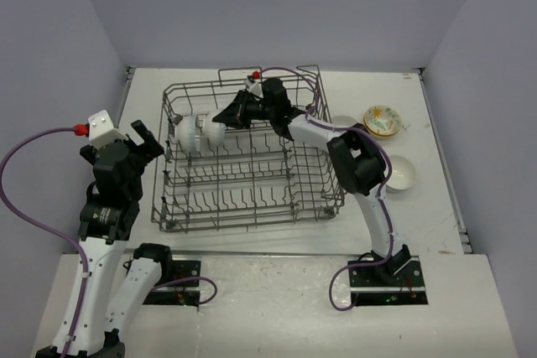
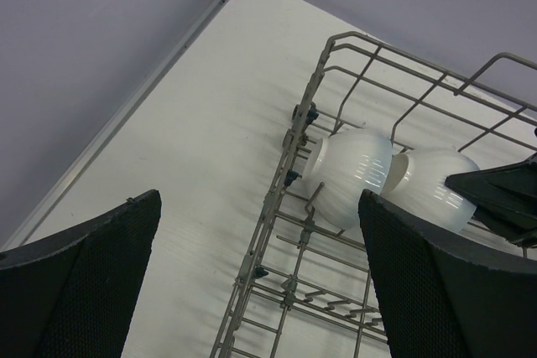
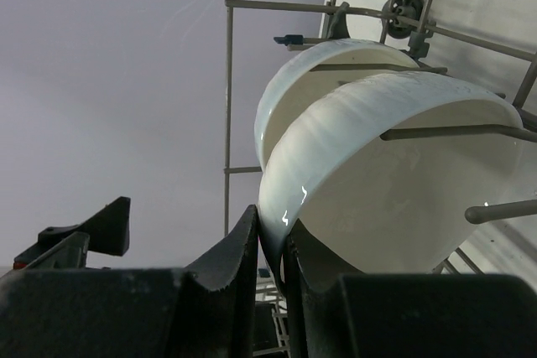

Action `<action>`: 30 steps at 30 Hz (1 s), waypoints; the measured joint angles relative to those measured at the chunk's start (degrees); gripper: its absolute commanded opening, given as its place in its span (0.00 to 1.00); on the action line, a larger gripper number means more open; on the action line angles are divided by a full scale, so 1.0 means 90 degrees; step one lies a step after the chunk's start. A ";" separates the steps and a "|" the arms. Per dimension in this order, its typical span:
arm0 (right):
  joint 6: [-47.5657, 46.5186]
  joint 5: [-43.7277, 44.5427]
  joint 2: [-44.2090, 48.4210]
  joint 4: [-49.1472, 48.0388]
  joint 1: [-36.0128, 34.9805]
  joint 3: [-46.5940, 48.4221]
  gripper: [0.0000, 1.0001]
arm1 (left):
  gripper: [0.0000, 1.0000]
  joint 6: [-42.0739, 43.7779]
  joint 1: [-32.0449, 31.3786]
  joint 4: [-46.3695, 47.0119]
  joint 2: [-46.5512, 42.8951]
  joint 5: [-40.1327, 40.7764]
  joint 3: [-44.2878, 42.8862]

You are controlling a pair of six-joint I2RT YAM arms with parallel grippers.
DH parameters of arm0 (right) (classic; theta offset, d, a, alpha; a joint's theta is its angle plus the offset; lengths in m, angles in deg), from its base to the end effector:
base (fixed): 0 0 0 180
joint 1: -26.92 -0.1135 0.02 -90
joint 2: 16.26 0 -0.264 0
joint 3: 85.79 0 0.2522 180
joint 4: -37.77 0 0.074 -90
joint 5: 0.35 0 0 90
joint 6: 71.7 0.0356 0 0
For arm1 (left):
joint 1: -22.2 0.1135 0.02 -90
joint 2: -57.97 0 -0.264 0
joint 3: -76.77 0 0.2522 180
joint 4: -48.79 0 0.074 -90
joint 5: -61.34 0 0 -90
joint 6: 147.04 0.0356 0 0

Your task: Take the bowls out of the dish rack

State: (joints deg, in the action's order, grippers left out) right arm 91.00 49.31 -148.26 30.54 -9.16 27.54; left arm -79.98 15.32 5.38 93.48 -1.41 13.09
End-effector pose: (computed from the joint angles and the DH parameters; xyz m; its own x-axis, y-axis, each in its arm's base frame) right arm 0.4186 0.3335 0.2089 -0.9658 0.1967 -0.1689 -0.1329 0.1836 0.9740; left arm 0.1304 0.0007 0.3581 -0.1109 -0.3356 -0.9354 -0.4075 0.8738 -0.2652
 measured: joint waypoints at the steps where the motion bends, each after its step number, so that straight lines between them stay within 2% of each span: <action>1: 0.0034 -0.0024 0.0000 0.0002 0.0005 0.0002 0.00 | 1.00 0.0002 0.0000 0.0000 0.0000 0.0000 0.0000; 12: 0.0311 -0.0282 0.0000 0.0102 0.0078 0.0182 0.00 | 1.00 0.0002 0.0000 0.0002 0.0005 -0.0002 0.0000; 16: 0.0682 -0.0595 0.0078 -0.0262 0.0114 0.0585 0.00 | 1.00 0.0002 0.0000 0.0002 0.0012 0.0000 0.0000; 26: 0.0712 -0.0855 0.1421 -0.0614 0.0330 0.0947 0.00 | 1.00 0.0002 0.0000 0.0002 0.0012 0.0000 0.0000; 30: -0.0109 -0.0821 0.2365 0.0444 0.0493 0.0874 0.00 | 1.00 0.0002 0.0000 0.0002 0.0012 0.0000 0.0000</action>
State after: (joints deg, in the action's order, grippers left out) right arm 90.02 41.92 -126.98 34.54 -4.72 35.41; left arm -79.95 15.32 5.40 93.59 -1.41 13.09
